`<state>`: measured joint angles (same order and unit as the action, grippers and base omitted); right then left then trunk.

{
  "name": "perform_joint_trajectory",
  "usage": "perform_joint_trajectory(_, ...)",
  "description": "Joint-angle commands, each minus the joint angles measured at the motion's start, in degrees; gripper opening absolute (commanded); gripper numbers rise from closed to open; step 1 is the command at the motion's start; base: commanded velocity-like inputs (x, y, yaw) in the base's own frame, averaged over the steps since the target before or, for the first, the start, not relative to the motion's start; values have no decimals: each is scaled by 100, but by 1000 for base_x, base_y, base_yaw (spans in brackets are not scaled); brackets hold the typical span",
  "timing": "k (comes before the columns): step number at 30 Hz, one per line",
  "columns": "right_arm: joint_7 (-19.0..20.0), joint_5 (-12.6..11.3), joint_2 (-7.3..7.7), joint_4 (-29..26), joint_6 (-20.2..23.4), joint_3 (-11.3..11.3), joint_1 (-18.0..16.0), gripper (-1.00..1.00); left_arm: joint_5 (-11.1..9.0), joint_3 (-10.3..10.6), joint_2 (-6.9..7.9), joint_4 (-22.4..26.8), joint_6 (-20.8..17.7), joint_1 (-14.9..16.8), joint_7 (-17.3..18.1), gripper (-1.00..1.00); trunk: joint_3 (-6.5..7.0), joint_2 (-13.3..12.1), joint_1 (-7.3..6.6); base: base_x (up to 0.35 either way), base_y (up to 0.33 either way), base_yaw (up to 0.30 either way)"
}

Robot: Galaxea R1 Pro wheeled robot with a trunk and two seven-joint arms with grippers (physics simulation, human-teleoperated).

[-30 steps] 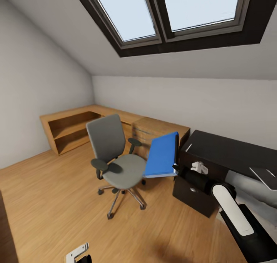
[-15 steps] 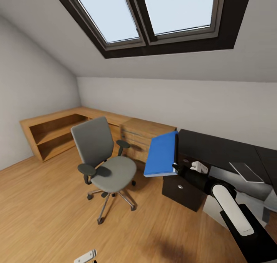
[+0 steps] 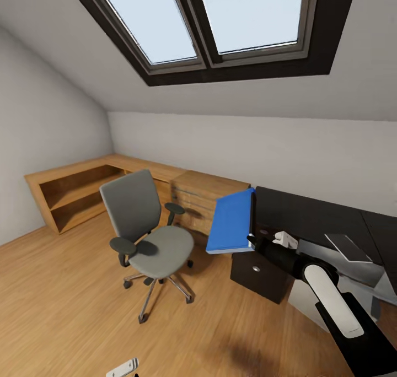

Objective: In the bedroom, organize the workspace by keeping the computer under the desk, ensuring the monitor is on the desk, placing the keyboard on the desk next to the monitor, placing the mouse on the desk next to the keyboard, moving the folder from the swivel chair onto the desk next to the mouse, stacking the notebook on top of the folder with the pen on top of the notebook, and positioning the swivel chair next to the desk.

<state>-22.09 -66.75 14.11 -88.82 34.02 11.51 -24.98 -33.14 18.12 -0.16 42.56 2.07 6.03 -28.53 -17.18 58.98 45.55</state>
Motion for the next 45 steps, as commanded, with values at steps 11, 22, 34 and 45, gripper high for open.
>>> perform_joint_trajectory(11,-59,-57,-5,32,-9,10,-5,-100,-61,29,-9,-2,21,4,-29,100,187,-437,-242,0,0,-155)
perform_joint_trajectory(22,-44,-49,-5,83,-17,16,10,-100,-63,28,-10,-6,21,4,-12,100,407,-879,-483,0,0,-109)
perform_joint_trajectory(34,-41,-40,-5,127,-18,18,11,-100,-65,32,-2,-69,30,4,6,100,475,-919,-505,5,0,-239)
perform_joint_trajectory(45,-41,-48,-5,128,-18,13,11,-100,-61,34,-1,-134,37,4,6,100,521,-919,-505,287,0,-257)
